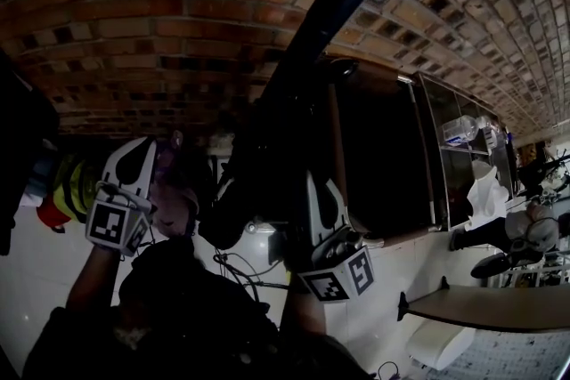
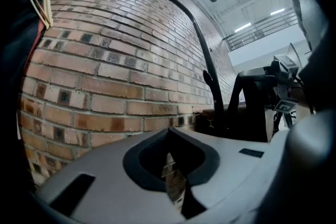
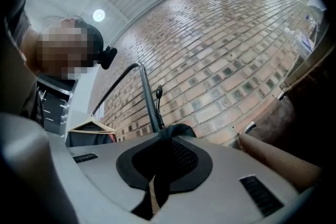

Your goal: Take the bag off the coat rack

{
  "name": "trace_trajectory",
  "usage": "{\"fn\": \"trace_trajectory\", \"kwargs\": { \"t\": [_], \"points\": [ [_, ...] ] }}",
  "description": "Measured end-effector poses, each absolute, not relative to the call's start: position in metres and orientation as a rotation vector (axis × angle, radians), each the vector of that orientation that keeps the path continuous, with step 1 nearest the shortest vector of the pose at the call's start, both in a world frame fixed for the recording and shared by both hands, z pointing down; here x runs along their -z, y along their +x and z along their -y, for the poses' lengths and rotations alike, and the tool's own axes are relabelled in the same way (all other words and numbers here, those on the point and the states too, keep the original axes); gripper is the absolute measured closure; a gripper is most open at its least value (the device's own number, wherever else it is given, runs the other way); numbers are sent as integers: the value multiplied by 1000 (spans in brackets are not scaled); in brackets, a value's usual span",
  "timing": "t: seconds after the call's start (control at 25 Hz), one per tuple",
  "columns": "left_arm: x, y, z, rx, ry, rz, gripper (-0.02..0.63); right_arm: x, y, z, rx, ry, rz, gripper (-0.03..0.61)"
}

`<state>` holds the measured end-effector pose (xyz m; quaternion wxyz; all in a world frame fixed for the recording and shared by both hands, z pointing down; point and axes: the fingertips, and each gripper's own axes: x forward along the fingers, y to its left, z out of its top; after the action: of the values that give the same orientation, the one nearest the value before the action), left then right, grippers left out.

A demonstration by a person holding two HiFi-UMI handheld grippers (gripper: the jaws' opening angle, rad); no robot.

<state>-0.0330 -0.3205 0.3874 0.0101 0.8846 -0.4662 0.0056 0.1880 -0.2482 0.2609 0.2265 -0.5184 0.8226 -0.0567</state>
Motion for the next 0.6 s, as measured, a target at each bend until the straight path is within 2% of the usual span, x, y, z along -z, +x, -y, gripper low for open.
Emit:
{"fn": "trace_trajectory", "kwargs": {
  "t": [0.6],
  "points": [
    [-340, -17, 218, 56, 2872, 1396, 577, -268, 193, 151, 93, -1513, -2286, 563]
  ]
}}
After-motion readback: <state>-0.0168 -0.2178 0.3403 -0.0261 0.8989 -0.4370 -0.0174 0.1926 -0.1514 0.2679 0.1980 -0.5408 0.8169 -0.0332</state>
